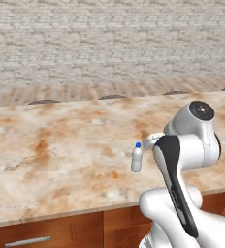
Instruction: Move the drinks to the dining counter.
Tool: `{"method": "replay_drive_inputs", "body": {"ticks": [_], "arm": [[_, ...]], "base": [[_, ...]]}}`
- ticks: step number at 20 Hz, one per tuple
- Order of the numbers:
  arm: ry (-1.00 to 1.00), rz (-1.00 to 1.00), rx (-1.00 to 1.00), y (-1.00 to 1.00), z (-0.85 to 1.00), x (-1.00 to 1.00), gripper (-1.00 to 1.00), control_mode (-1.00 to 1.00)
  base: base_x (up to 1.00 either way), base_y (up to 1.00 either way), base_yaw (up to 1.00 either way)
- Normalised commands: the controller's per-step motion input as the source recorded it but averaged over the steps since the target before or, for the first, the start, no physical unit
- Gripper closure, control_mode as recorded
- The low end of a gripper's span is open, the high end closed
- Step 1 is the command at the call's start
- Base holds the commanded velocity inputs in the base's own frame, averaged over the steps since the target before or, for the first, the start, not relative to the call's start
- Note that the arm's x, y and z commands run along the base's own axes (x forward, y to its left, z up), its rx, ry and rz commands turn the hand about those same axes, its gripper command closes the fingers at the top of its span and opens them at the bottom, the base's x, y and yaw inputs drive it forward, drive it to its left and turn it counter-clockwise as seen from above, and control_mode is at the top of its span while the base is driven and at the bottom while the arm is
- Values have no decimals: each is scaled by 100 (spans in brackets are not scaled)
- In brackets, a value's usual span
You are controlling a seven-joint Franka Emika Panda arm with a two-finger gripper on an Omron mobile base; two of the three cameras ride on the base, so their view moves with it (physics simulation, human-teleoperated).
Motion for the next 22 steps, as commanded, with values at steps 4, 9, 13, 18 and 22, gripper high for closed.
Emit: {"method": "replay_drive_inputs", "body": {"ticks": [4,9,13,18,22], "arm": [[2,-3,0,-1,78,-57,-100,-100],[-1,0,0,0,54,-60,-100,-100],[4,1,1,0,18,-42,-100,-100],[6,3,3,0,0,-58,-100,-100],[0,0,0,0,0,0,-100,100]], "base": [[0,0,0],[0,0,0],[0,0,0],[0,0,0],[-81,23,13]]}}
